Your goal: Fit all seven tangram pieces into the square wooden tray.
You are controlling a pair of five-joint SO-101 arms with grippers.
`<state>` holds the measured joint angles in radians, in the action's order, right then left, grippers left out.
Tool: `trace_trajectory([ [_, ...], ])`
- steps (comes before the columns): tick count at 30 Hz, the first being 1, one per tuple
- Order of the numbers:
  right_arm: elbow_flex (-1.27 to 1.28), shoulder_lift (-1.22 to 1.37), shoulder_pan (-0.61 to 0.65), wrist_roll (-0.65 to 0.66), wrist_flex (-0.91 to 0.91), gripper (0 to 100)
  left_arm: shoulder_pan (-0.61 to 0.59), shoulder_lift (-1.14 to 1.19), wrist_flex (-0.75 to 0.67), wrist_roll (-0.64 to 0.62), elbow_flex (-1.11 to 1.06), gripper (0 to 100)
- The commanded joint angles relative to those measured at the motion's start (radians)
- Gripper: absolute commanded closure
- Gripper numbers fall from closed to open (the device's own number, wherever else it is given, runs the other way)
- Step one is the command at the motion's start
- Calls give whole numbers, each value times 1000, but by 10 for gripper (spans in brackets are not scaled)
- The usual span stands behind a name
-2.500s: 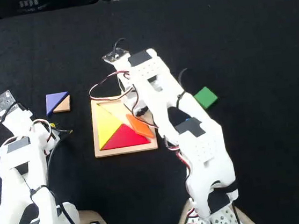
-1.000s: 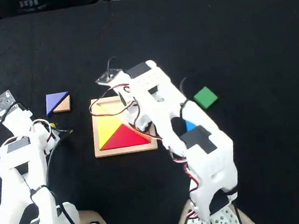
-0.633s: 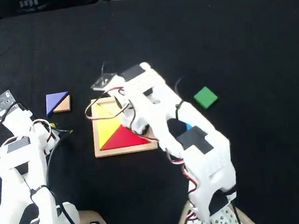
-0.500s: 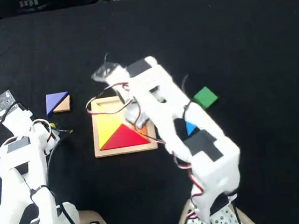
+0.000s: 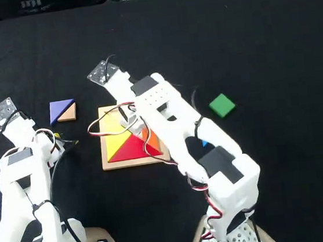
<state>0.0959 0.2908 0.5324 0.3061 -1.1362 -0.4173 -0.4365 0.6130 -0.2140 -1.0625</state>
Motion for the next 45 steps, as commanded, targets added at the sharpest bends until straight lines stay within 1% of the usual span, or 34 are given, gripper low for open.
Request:
trace_trajectory([
  [1,-45,8,17,9,14,988,13,-21,-18,11,7,816],
  [5,-90,96,0,35,11,988,13,-21,-18,11,7,816],
  [7,-128,122,-17,37,-20,988,13,-21,-18,11,7,816],
  [10,-171,128,-38,35,-75,988,13,-21,-20,11,-1,816],
  [15,-168,130,-54,37,-143,988,13,-21,-21,11,-1,816],
  [24,-168,124,-55,37,-256,988,13,-21,-21,11,-1,816],
  [29,-186,70,-51,31,-213,988,13,-21,-21,11,1,816],
  [31,-174,58,-51,26,-140,988,13,-21,-21,11,1,816],
  [33,-147,79,-52,-6,-40,988,13,-21,-21,11,1,816],
  [35,-145,117,-54,-11,-8,988,13,-21,-21,11,1,816],
  [37,-174,157,-54,-2,-23,988,13,-21,-21,11,1,816],
  [45,-318,282,-55,0,-184,988,13,-21,-21,11,1,816],
])
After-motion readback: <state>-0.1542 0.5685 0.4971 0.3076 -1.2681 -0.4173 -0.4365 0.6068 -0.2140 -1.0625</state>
